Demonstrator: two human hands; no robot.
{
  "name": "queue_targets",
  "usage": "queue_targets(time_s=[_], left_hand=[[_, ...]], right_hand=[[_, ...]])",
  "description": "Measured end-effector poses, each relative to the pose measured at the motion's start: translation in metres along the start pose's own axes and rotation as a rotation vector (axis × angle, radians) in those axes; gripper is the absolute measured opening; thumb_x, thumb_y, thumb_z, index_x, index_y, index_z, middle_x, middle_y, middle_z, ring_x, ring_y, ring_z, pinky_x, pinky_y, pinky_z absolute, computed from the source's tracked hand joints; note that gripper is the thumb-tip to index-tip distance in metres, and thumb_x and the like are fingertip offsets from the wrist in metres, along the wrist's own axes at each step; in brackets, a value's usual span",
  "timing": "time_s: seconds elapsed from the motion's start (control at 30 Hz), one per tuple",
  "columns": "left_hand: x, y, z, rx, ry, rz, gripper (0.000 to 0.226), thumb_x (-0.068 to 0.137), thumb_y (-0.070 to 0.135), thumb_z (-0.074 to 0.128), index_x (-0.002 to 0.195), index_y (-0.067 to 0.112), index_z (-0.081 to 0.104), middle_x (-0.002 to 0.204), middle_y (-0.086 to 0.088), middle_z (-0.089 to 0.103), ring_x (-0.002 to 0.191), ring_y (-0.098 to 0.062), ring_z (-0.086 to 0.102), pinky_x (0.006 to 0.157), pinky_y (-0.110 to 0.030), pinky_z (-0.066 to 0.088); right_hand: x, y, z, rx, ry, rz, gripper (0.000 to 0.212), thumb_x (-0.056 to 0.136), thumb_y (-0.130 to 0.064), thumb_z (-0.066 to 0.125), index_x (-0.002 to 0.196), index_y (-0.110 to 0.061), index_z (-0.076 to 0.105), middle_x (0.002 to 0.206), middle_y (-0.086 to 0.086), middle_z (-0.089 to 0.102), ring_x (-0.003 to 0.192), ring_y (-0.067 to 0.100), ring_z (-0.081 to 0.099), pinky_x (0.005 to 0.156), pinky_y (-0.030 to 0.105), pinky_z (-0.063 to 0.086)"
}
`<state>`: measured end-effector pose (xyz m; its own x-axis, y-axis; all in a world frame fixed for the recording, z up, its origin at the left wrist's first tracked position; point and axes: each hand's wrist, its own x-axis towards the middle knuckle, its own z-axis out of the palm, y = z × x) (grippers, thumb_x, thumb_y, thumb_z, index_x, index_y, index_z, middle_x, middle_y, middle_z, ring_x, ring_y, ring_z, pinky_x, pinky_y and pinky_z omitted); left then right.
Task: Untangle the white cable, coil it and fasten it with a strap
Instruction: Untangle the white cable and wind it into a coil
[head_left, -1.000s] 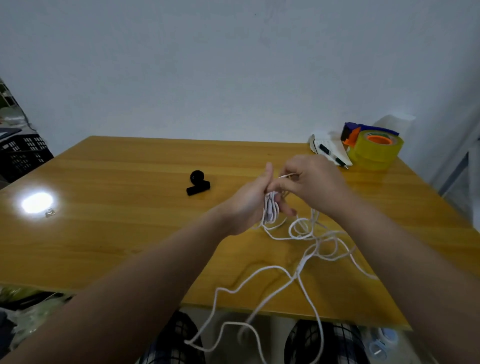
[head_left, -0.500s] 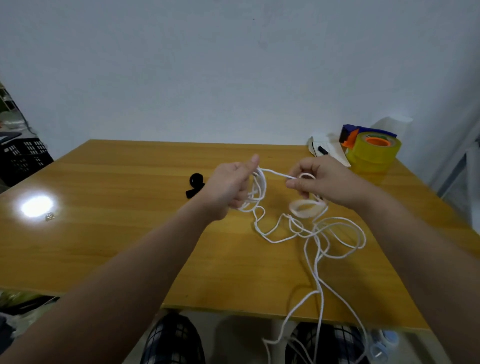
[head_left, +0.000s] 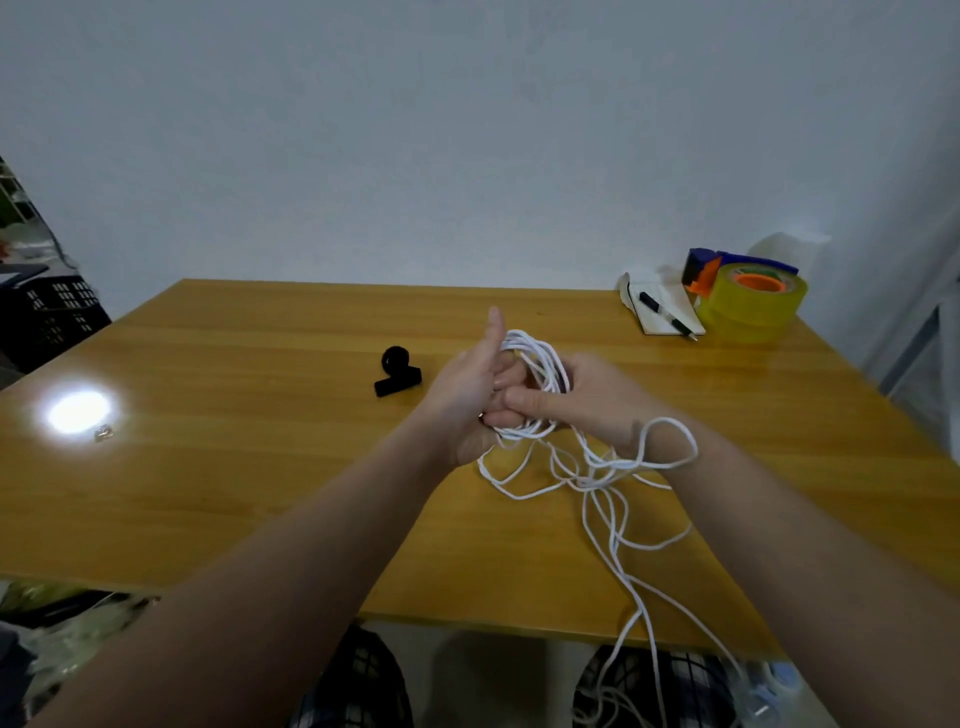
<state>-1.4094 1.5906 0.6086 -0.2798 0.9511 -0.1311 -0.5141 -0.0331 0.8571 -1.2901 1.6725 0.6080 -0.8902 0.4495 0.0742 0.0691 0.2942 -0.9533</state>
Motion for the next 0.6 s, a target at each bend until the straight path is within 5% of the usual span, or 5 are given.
queue_targets(time_s=[0.13, 0.23, 0.3, 0.43, 0.6], left_hand=[[-0.002, 0.006, -0.006, 0.101, 0.025, 0.048, 0.049, 0.092, 0.052, 0.042, 0.060, 0.017, 0.029, 0.048, 0.004, 0.024, 0.034, -0.007, 0.025, 0.036, -0.018, 0.031], [-0.001, 0.013, -0.009, 0.199, 0.019, 0.071, 0.042, 0.092, 0.045, 0.049, 0.064, 0.017, 0.034, 0.052, 0.003, 0.027, 0.039, -0.010, 0.031, 0.043, -0.021, 0.037], [0.001, 0.017, -0.013, 0.268, 0.030, 0.073, 0.040, 0.092, 0.042, 0.052, 0.066, 0.015, 0.038, 0.049, 0.002, 0.031, 0.040, -0.012, 0.036, 0.047, -0.023, 0.040], [0.001, 0.019, -0.025, 0.379, 0.024, 0.000, 0.047, 0.092, 0.040, 0.055, 0.054, 0.014, 0.043, 0.050, -0.003, 0.038, 0.046, -0.018, 0.048, 0.054, -0.027, 0.045], [-0.001, 0.019, -0.027, 0.584, -0.036, -0.151, 0.041, 0.095, 0.028, 0.042, 0.062, 0.008, 0.056, 0.042, -0.003, 0.044, 0.047, -0.019, 0.054, 0.057, -0.030, 0.045]], right_hand=[[0.001, 0.000, -0.002, 0.002, 0.082, 0.055, 0.028, 0.088, -0.018, 0.062, 0.099, 0.008, 0.061, 0.079, 0.013, 0.064, 0.076, 0.025, 0.060, 0.076, 0.037, 0.049], [-0.001, 0.001, 0.000, 0.149, 0.125, 0.091, 0.010, 0.091, -0.007, 0.055, 0.086, -0.001, 0.062, 0.074, 0.007, 0.067, 0.074, 0.022, 0.063, 0.071, 0.032, 0.051], [-0.001, 0.003, 0.001, 0.235, 0.151, 0.109, 0.016, 0.089, 0.000, 0.055, 0.076, -0.010, 0.060, 0.069, 0.003, 0.069, 0.070, 0.018, 0.065, 0.069, 0.029, 0.052], [0.004, 0.009, -0.002, 0.286, 0.255, 0.088, 0.014, 0.082, 0.004, 0.062, 0.072, -0.007, 0.060, 0.060, 0.006, 0.058, 0.064, 0.025, 0.052, 0.074, 0.041, 0.044], [0.002, 0.019, 0.007, 0.222, 0.355, 0.006, 0.006, 0.080, 0.000, 0.068, 0.079, -0.006, 0.070, 0.059, 0.008, 0.062, 0.050, 0.014, 0.054, 0.051, 0.023, 0.045]])
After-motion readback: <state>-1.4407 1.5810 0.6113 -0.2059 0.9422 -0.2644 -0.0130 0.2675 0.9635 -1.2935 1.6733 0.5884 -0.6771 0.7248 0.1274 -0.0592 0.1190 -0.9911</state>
